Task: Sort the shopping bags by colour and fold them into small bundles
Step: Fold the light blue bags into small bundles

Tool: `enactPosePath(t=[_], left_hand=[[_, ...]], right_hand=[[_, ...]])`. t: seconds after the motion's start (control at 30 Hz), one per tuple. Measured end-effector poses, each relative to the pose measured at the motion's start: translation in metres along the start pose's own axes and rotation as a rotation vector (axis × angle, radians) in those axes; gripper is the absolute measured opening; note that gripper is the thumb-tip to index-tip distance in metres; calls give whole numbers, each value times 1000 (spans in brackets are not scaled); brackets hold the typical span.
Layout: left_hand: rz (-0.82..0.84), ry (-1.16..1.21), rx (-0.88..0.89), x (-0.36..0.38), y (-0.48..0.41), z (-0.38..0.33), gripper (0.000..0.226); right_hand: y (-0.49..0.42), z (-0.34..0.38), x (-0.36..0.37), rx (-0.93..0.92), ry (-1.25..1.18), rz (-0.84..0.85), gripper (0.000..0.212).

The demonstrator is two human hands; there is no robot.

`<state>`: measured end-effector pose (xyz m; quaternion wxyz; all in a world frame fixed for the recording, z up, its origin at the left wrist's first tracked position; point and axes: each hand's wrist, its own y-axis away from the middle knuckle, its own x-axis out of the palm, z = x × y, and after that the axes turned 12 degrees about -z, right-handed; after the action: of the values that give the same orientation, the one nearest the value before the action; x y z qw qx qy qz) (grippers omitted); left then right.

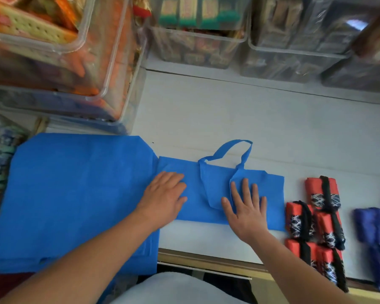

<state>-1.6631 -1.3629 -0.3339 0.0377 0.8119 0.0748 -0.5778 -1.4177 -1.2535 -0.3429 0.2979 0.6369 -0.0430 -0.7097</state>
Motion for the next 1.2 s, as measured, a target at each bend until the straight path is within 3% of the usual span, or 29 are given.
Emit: enactPosePath(t=[0.1,0.2,0.27,0.33,0.47,0.6,0.77,0.87,1.0,1.1,1.2], left_hand=[[328,-100,-68,7,24,11,72],[359,-124,-72,11,35,20,85],[361,-152,-88,15,34,20,84],[315,-172,-147,21,31,13,80],[260,-150,-270,33,26,-10,82],[295,-137,-244,36,29,-12,90],[319,-170,-224,26,17,-16,79],[387,-191,-139,14,11,-21,64],[425,0,-130,3,12,-19,45],[422,198,-182,-5,15,-20,44],[453,297,-231,-11,25,-25,44]], right_hand=[[-14,0,5,-33,-56,0,78],[-21,-5,8,-103,-42,-76,86],[-20,-8,11,-75,84,-220,76],[-17,-4,14,77,102,-282,73],[-27,-1,20,111,78,-234,75],[-41,-11,22,86,94,-169,75],[-48,-13,12,55,91,-76,82],[-45,-22,-5,-73,180,-115,88],[-25,-50,-32,-383,247,-39,99],[-7,-62,-42,-493,93,-52,83],[-6,-56,-63,-468,-135,-93,44]])
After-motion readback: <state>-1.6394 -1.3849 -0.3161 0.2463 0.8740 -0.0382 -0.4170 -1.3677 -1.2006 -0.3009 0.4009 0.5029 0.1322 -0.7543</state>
